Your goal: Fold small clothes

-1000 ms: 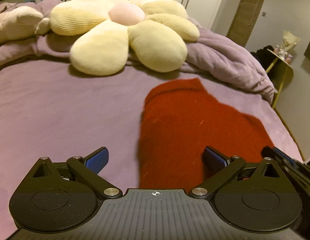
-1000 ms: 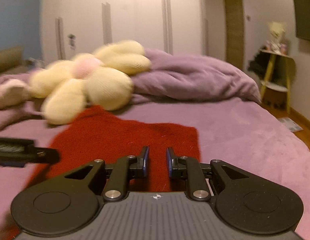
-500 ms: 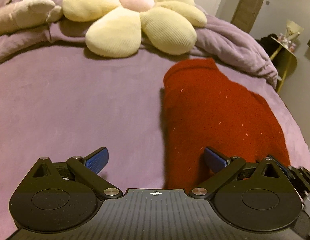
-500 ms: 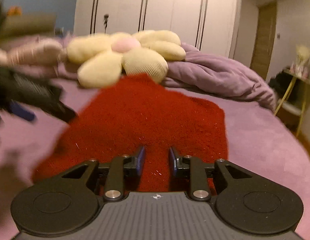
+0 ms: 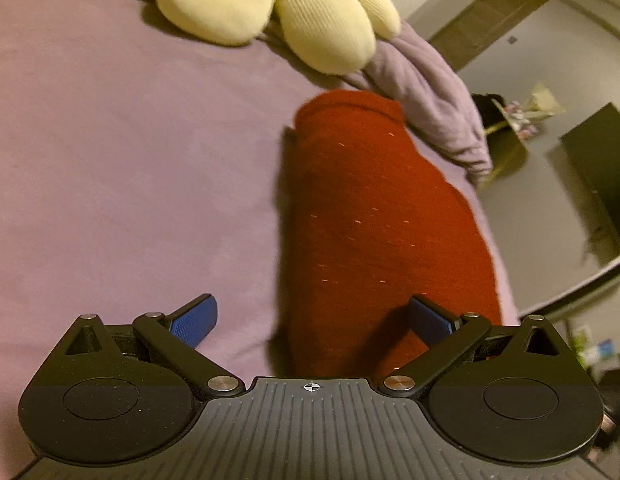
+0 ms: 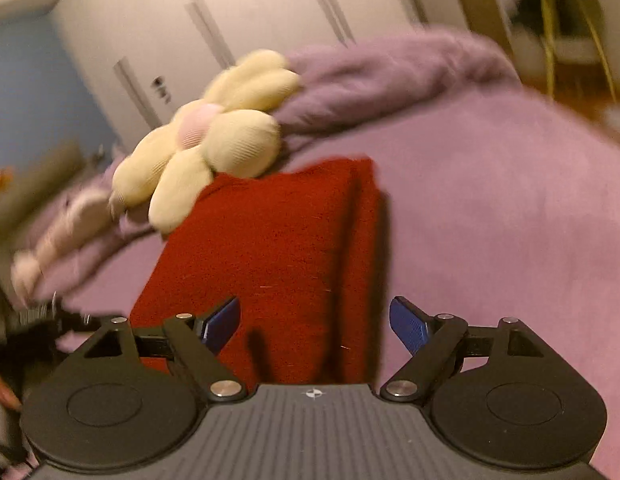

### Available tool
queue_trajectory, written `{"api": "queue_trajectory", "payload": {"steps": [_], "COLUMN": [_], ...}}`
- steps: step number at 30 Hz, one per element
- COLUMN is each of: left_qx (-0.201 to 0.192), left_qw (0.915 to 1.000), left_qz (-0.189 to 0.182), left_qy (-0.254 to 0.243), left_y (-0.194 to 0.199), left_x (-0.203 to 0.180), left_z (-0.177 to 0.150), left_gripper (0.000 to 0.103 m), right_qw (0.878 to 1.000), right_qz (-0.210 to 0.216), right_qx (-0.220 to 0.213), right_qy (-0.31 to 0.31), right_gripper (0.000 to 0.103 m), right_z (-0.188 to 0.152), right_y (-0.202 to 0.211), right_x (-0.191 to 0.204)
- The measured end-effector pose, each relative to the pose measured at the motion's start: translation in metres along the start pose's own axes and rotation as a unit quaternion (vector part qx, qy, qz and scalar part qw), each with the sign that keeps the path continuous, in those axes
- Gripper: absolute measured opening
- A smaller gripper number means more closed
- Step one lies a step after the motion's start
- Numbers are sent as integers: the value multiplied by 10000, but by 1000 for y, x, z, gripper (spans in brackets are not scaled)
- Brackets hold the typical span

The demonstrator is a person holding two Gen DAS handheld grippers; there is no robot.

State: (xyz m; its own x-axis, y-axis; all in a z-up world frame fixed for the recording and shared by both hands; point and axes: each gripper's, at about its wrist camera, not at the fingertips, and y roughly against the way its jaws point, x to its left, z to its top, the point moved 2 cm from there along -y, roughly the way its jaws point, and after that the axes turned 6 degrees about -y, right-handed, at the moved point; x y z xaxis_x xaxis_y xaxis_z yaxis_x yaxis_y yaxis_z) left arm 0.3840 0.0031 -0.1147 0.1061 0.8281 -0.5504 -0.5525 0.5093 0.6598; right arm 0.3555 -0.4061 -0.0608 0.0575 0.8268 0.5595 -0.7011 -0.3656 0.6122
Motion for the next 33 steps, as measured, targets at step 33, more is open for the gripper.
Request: {"api": "queue_trajectory", "payload": {"steps": [33], "left_qx": [-455], "left_qw": [9975], "left_qz": [-520], "left_qy": [111], "left_y": [14], "left_x": [8], "left_z": [30], "left_gripper": [70], "right_qw": [9557], "right_qz": [1979], "right_qx": [1352], "right_qy": [-1708], "right_gripper": [55], "right_z": [2], "right_y": [-88], "right_x": [11]}}
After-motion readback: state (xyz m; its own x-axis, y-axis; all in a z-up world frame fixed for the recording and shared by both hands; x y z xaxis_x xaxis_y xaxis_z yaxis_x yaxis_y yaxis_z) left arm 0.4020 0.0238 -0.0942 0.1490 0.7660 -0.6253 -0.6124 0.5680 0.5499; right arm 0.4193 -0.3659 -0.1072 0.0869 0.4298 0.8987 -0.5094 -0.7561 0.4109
